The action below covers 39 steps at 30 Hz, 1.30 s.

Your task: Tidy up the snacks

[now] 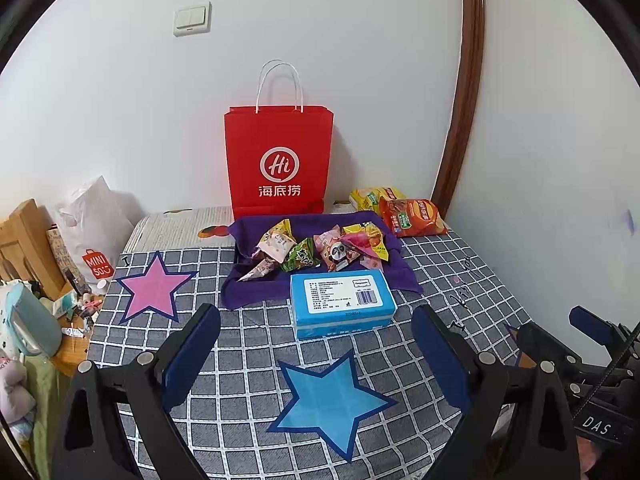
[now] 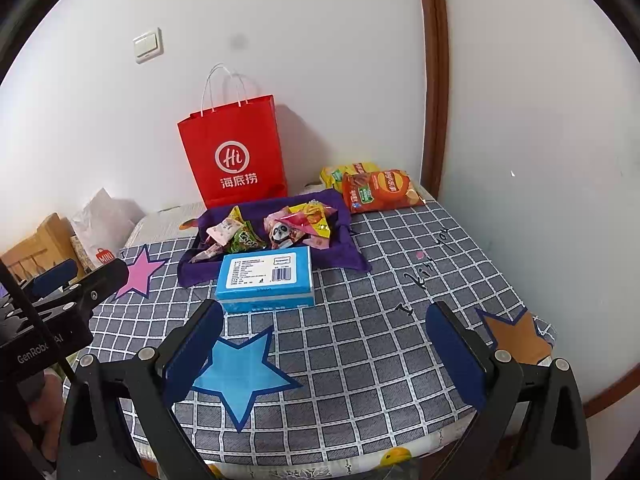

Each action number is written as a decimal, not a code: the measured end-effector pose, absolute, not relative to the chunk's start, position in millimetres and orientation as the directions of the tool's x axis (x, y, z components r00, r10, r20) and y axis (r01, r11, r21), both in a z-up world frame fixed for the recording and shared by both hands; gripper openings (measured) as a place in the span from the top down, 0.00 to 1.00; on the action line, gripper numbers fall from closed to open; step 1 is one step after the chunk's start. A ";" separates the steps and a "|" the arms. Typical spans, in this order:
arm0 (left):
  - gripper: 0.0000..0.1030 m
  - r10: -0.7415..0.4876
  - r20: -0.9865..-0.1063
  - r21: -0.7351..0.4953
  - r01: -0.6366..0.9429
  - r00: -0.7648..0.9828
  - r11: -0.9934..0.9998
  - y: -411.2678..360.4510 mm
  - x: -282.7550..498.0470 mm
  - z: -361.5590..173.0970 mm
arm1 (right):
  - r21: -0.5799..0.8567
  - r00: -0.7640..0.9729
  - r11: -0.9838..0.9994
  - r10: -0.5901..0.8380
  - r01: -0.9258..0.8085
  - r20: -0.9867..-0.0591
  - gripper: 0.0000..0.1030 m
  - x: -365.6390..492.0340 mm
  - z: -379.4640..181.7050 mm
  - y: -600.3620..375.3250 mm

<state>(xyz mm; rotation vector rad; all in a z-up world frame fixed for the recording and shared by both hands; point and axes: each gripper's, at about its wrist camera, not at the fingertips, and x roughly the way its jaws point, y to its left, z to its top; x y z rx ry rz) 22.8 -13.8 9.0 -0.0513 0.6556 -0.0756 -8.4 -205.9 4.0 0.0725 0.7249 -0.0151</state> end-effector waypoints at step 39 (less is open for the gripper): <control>0.06 -0.076 -0.611 -0.060 0.050 0.788 0.997 -13.0 27.3 7.5 | 0.061 0.754 0.997 0.007 0.044 -0.656 0.03 -5.3 5.1 -199.5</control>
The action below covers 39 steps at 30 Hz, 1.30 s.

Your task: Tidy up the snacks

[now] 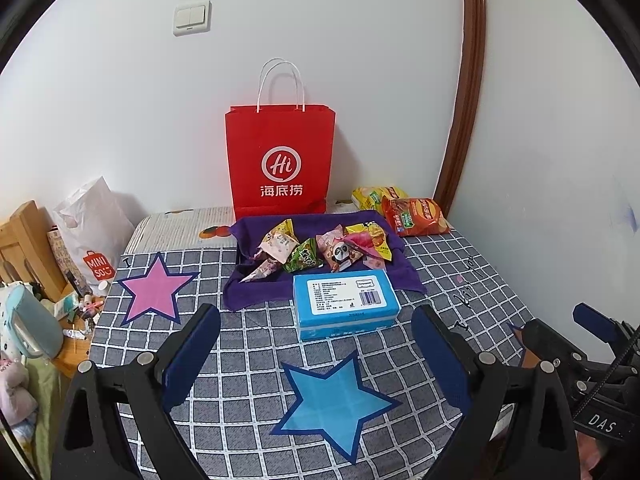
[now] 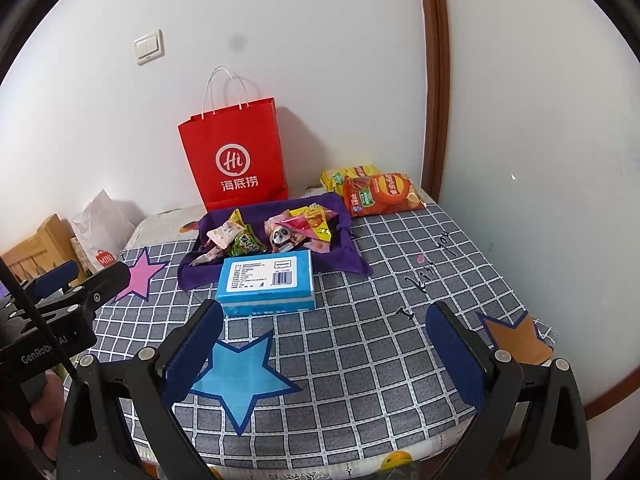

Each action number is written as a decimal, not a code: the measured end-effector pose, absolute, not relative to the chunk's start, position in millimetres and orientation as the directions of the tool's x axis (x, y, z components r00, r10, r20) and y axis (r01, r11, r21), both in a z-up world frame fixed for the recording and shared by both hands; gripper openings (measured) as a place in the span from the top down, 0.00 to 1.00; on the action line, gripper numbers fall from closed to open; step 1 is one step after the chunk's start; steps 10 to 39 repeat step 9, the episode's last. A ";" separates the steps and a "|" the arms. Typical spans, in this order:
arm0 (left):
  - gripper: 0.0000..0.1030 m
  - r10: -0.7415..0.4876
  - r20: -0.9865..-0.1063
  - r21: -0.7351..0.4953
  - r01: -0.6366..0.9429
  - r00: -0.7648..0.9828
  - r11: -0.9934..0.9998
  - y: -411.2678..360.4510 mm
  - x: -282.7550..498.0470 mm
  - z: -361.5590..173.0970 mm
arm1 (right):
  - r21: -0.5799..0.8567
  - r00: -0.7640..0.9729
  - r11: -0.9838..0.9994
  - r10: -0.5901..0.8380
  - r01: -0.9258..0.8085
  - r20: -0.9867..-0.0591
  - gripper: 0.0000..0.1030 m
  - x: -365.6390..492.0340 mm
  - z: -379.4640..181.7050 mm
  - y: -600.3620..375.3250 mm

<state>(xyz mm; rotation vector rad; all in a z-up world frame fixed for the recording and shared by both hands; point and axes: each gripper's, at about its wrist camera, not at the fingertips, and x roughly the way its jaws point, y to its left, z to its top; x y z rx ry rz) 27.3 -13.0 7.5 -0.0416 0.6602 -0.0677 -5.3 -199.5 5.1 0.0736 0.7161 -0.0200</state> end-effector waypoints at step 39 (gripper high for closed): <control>0.06 -0.069 -0.615 -0.052 0.048 0.786 0.998 -11.0 38.2 -0.7 | 0.079 0.751 0.996 0.015 0.049 -0.660 0.03 -0.7 -2.1 -203.5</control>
